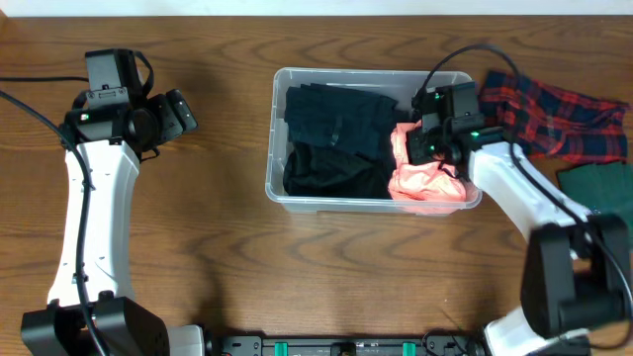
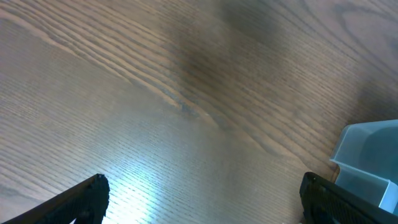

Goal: Pack container
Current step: 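Push the pink garment down into the bin with the right gripper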

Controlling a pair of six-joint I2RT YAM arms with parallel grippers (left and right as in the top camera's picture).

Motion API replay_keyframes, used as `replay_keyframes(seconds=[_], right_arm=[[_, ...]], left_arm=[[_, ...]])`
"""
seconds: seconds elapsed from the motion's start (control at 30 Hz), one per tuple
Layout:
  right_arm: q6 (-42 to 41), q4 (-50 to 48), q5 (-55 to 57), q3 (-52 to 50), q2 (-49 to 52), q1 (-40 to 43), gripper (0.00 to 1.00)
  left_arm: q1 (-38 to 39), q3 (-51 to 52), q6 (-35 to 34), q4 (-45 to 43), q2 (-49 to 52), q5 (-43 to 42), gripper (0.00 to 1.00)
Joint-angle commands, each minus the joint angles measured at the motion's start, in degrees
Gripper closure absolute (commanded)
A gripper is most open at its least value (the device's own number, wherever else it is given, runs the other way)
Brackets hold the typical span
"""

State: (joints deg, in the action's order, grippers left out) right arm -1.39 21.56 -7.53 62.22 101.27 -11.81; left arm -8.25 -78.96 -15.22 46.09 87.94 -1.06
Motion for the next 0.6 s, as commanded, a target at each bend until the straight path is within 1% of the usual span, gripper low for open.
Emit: replay_keyframes(seconds=[0.0,0.17,0.43,0.57], right_arm=[[1.25,-0.48,1.29,0.44,3.8,-0.22,0.98],[1.01,-0.22,1.03,0.94,2.05,-0.24,0.99],[1.09,2.67,1.53,1.05,-12.57,-0.22,0.97],[1.31,4.02,2.27,1.05,-16.68,-0.22,0.94]], left_arm=[[-0.2,-0.24,-0.11,0.09,-0.39,0.87,0.02],[-0.2,-0.24,-0.11,0.09,-0.39,0.85,0.02],[-0.2,-0.24,-0.11,0.09,-0.39,0.87,0.02],[-0.2,-0.24,-0.11,0.09,-0.39,0.87,0.02]])
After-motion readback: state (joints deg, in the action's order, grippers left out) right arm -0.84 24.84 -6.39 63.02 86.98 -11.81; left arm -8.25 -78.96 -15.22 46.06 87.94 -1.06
